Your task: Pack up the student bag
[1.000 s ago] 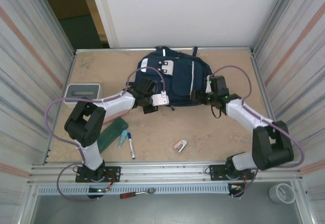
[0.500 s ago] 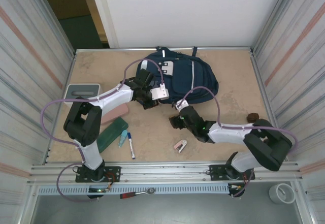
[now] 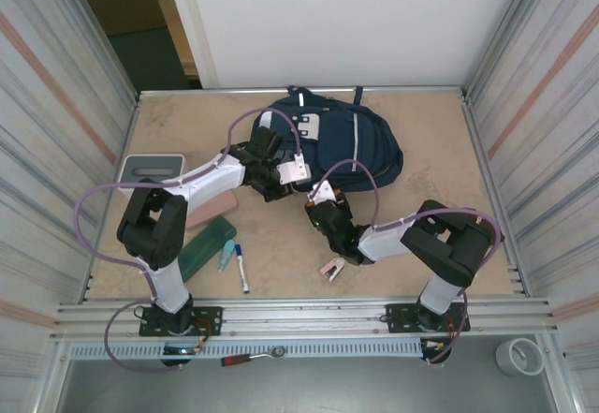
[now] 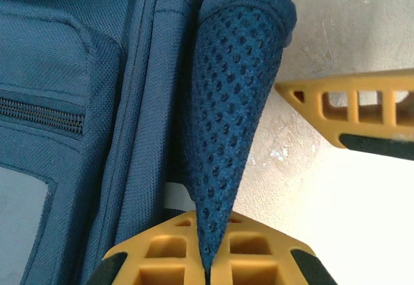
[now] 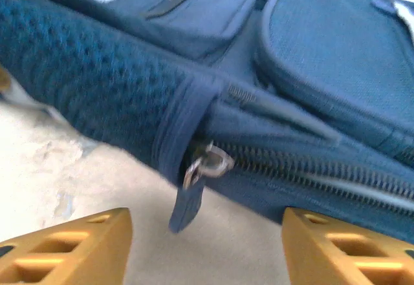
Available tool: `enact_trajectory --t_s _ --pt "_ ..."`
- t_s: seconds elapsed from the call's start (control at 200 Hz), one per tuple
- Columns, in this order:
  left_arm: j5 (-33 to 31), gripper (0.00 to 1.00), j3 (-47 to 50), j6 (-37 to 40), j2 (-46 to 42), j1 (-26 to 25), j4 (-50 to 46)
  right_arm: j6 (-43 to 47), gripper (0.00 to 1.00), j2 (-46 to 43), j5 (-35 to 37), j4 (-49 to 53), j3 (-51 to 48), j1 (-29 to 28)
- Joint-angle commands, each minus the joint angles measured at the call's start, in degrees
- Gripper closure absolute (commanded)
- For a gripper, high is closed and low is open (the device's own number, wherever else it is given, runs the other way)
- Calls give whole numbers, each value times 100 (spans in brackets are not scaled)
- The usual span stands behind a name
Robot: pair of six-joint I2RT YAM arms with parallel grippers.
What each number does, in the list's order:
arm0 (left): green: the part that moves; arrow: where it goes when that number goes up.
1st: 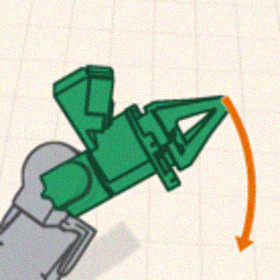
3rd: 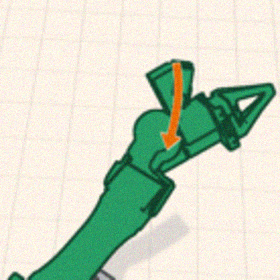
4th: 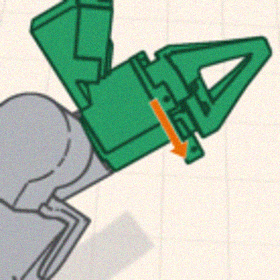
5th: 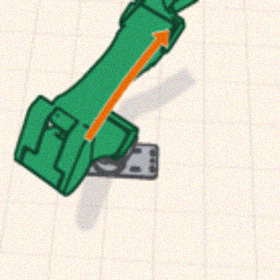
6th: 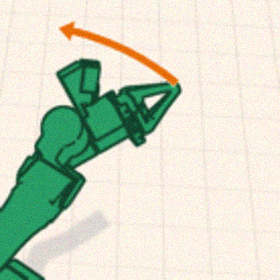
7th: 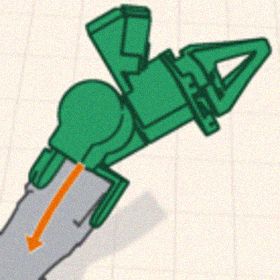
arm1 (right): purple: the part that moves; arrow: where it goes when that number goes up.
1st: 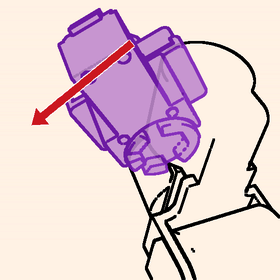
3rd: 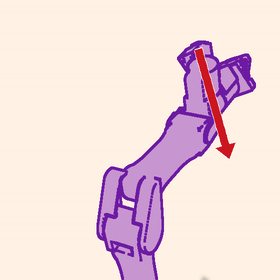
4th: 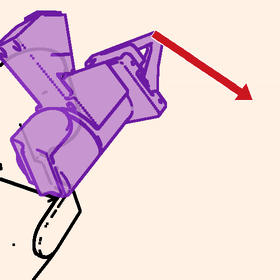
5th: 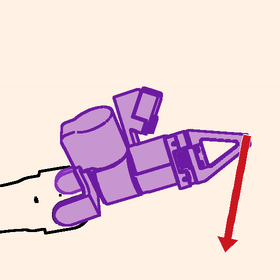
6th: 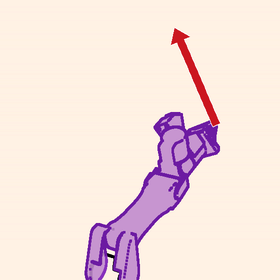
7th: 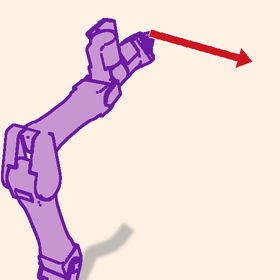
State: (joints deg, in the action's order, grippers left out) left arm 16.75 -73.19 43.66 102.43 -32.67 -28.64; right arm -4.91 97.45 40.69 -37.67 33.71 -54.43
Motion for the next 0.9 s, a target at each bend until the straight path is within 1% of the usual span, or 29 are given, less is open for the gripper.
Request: enact_trajectory --t_s 0.0,0.115,0.301,0.421,0.606,0.807,0.892 --pt "388 100 -82 33 -312 19 54 249 46 138 574 -338 269 -38" --pt "383 100 -64 46 -311 15 69 283 60 204 788 -243 379 2" --pt "301 100 4 88 -354 84 110 239 89 -53 828 -80 132 46" --pt "234 100 120 167 -407 138 212 118 100 -493 569 153 -261 111" --pt "103 100 285 282 -421 203 361 -110 100 -1257 -177 770 -715 473" --pt "85 100 441 302 -518 278 522 -516 100 -1935 -460 1492 -901 909" --pt "108 100 524 342 -573 296 600 -850 100 -2244 -777 1945 -935 1258"
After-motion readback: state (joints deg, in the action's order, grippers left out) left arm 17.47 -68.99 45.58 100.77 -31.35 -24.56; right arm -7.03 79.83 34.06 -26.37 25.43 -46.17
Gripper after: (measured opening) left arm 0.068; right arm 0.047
